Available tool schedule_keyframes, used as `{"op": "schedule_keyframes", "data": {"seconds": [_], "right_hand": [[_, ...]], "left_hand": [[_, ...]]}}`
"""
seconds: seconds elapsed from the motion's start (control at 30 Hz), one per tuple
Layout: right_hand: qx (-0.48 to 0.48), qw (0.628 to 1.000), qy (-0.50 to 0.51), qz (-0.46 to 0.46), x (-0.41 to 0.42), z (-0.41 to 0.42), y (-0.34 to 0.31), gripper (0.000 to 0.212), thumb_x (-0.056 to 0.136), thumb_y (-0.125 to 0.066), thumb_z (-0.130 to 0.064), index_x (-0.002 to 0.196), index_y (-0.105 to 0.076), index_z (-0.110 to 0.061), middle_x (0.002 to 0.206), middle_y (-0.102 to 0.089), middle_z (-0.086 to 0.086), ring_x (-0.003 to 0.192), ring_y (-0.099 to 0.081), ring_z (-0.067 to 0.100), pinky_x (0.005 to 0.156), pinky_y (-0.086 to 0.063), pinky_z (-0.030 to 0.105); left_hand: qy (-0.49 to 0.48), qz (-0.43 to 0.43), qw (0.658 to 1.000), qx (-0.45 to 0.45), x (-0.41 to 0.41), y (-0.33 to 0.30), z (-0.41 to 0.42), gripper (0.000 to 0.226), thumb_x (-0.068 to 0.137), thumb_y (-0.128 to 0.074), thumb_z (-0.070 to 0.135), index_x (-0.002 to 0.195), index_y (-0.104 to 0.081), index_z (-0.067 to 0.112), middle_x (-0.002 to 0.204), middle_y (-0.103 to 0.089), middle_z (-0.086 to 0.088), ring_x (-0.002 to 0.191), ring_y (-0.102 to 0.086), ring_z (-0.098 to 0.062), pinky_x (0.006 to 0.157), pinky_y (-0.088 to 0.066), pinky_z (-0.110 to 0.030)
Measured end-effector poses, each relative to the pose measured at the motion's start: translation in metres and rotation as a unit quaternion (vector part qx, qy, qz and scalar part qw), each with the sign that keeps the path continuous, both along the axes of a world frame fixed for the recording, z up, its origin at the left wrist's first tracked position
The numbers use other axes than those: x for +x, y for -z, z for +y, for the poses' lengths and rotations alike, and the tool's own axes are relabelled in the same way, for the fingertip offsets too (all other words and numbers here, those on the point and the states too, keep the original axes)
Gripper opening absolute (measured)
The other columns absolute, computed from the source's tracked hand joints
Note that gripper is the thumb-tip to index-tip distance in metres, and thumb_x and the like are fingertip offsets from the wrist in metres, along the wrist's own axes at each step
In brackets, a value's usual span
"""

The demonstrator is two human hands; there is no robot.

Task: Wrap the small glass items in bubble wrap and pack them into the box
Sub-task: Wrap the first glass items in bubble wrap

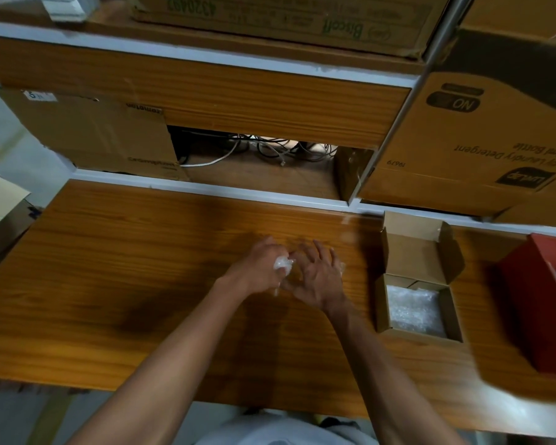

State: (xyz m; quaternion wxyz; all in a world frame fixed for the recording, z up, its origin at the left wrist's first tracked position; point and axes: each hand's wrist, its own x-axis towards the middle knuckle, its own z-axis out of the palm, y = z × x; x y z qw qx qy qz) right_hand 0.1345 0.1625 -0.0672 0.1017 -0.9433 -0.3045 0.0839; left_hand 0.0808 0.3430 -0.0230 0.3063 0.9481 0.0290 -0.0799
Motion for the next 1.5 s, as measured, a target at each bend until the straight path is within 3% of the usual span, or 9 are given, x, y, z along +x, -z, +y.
{"op": "schedule_keyframes", "data": {"seconds": [0.1, 0.3, 0.47, 0.6, 0.77, 0.97, 1.13, 1.37, 1.5], "right_hand": [[-0.014, 1.000, -0.019, -0.013, -0.003, 0.000, 0.002, 0.085, 0.084, -0.026, -0.086, 0.150, -0.039, -0.034, 0.164, -0.041, -0.002, 0.159, -0.020, 0.032, 0.125, -0.015, 0.061], [-0.012, 0.999, -0.034, -0.041, -0.004, -0.003, 0.010, 0.081, 0.092, -0.024, -0.083, 0.145, -0.044, -0.024, 0.155, -0.054, 0.006, 0.151, -0.038, 0.031, 0.123, -0.024, 0.055], [-0.015, 0.998, -0.043, -0.037, -0.003, -0.003, 0.007, 0.075, 0.093, -0.028, -0.078, 0.148, -0.042, -0.030, 0.157, -0.051, 0.001, 0.153, -0.036, 0.031, 0.123, -0.024, 0.055], [-0.004, 0.999, -0.039, -0.031, -0.001, -0.004, 0.008, 0.074, 0.093, -0.030, -0.077, 0.148, -0.043, -0.029, 0.157, -0.051, 0.000, 0.154, -0.034, 0.032, 0.123, -0.025, 0.057], [-0.014, 0.999, -0.046, -0.021, 0.002, -0.006, 0.012, 0.070, 0.096, -0.038, -0.074, 0.153, -0.039, -0.033, 0.160, -0.046, -0.002, 0.156, -0.028, 0.031, 0.124, -0.022, 0.056], [-0.018, 0.998, -0.052, -0.021, 0.003, -0.007, 0.013, 0.071, 0.091, -0.034, -0.073, 0.151, -0.039, -0.034, 0.161, -0.046, -0.003, 0.157, -0.027, 0.031, 0.124, -0.022, 0.058], [0.011, 0.998, -0.044, -0.042, 0.002, -0.007, 0.012, 0.080, 0.092, -0.024, -0.085, 0.151, -0.042, -0.034, 0.158, -0.050, -0.004, 0.156, -0.030, 0.031, 0.121, -0.027, 0.058], [-0.001, 0.999, -0.042, -0.030, 0.003, -0.007, 0.010, 0.078, 0.093, -0.031, -0.084, 0.156, -0.037, -0.038, 0.162, -0.045, -0.005, 0.157, -0.026, 0.030, 0.122, -0.025, 0.058], [0.000, 0.999, -0.041, -0.035, 0.003, -0.007, 0.013, 0.078, 0.092, -0.033, -0.087, 0.154, -0.039, -0.039, 0.161, -0.046, -0.006, 0.157, -0.026, 0.030, 0.121, -0.026, 0.057]], "left_hand": [[-0.030, -0.036, 0.999, 0.006, -0.008, 0.012, -0.002, 0.028, 0.099, -0.072, 0.023, 0.126, -0.067, 0.029, 0.128, -0.057, 0.004, 0.121, -0.050, -0.019, 0.099, -0.047, -0.041], [-0.063, -0.078, 0.995, 0.002, -0.011, 0.018, -0.012, 0.024, 0.093, -0.077, 0.014, 0.107, -0.064, 0.029, 0.117, -0.057, 0.007, 0.105, -0.053, -0.015, 0.080, -0.044, -0.030], [-0.039, -0.100, 0.994, 0.021, -0.007, 0.020, -0.014, 0.020, 0.096, -0.075, 0.016, 0.113, -0.067, 0.023, 0.117, -0.064, 0.002, 0.107, -0.059, -0.019, 0.080, -0.044, -0.031], [-0.022, -0.165, 0.986, 0.021, -0.018, 0.027, -0.009, 0.027, 0.101, -0.065, 0.019, 0.128, -0.066, 0.022, 0.127, -0.057, 0.005, 0.113, -0.052, -0.014, 0.091, -0.049, -0.032], [0.050, -0.276, 0.953, 0.113, -0.036, 0.063, -0.010, 0.029, 0.099, -0.068, 0.013, 0.127, -0.073, 0.010, 0.133, -0.069, -0.006, 0.125, -0.060, -0.025, 0.107, -0.051, -0.044], [0.055, -0.222, 0.966, 0.118, -0.041, 0.072, -0.014, 0.048, 0.111, -0.041, 0.035, 0.147, -0.061, 0.011, 0.154, -0.057, -0.007, 0.152, -0.041, -0.018, 0.130, -0.023, -0.042], [0.056, -0.241, 0.962, 0.118, -0.043, 0.064, 0.000, 0.046, 0.108, -0.048, 0.030, 0.149, -0.059, 0.010, 0.157, -0.054, -0.007, 0.151, -0.042, -0.018, 0.129, -0.025, -0.047], [0.051, -0.176, 0.970, 0.158, -0.047, 0.068, 0.005, 0.055, 0.106, -0.038, 0.045, 0.155, -0.053, 0.025, 0.162, -0.047, 0.007, 0.159, -0.022, -0.009, 0.130, -0.008, -0.046], [0.041, -0.183, 0.975, 0.119, -0.040, 0.063, 0.014, 0.060, 0.101, -0.037, 0.045, 0.152, -0.056, 0.019, 0.161, -0.050, 0.002, 0.155, -0.034, -0.013, 0.129, -0.019, -0.046]]}}
